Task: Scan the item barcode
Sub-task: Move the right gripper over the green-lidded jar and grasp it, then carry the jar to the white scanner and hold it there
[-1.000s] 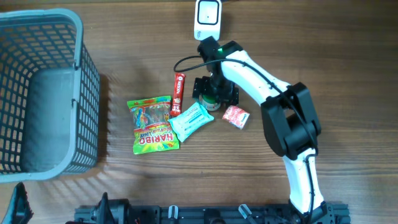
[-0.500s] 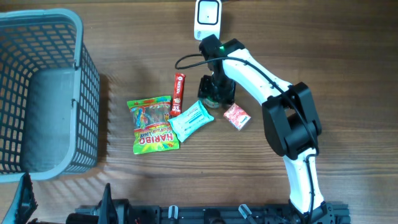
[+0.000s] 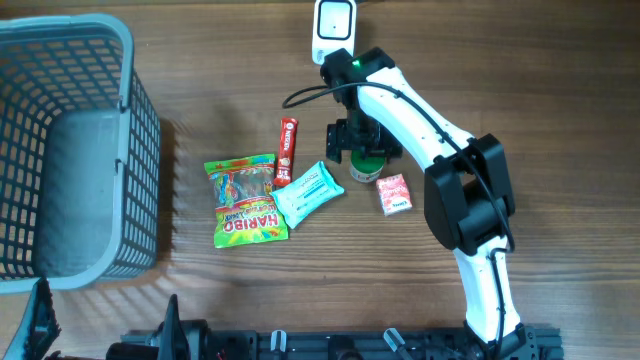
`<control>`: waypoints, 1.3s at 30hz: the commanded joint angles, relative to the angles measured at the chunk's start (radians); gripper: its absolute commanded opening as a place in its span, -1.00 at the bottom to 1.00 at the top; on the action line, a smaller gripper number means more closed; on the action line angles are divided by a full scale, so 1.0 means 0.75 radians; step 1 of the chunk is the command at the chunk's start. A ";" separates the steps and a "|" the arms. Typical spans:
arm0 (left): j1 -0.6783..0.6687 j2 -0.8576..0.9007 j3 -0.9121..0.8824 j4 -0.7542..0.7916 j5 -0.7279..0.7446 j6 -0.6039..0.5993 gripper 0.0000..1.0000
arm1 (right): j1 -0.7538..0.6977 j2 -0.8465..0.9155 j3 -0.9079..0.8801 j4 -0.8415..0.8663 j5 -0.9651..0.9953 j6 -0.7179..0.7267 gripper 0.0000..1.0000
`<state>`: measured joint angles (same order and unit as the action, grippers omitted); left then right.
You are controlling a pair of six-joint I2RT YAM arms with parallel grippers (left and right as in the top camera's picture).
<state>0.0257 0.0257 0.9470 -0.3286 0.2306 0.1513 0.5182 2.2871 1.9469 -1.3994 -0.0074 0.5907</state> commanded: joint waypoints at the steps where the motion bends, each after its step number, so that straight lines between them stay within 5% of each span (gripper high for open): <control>1: 0.007 -0.016 -0.010 0.005 -0.004 -0.013 1.00 | -0.001 0.025 0.018 -0.037 -0.092 0.408 0.93; 9: 0.007 -0.019 -0.010 0.019 -0.004 -0.013 1.00 | -0.002 0.028 -0.075 0.107 -0.080 0.621 0.90; 13: 0.007 -0.021 -0.010 0.019 -0.004 -0.013 1.00 | -0.014 0.028 -0.128 0.185 -0.080 0.619 0.85; 17: 0.007 -0.027 -0.010 0.018 -0.004 -0.013 1.00 | -0.030 0.029 -0.138 0.214 -0.074 0.609 0.52; 30: 0.007 -0.027 -0.010 0.023 -0.004 -0.013 1.00 | -0.027 0.127 -0.145 0.245 -0.055 0.572 0.43; 36: 0.007 -0.027 -0.010 -0.091 -0.005 -0.012 1.00 | -0.049 0.125 -0.128 0.184 -0.139 0.434 0.27; 39: 0.007 -0.027 -0.014 -0.332 -0.035 0.003 1.00 | -0.073 0.092 -0.086 0.120 -0.165 0.349 0.18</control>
<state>0.0257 0.0174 0.9482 -0.4644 0.2302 0.1516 0.4782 2.3096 1.8679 -1.2781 -0.1017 0.9340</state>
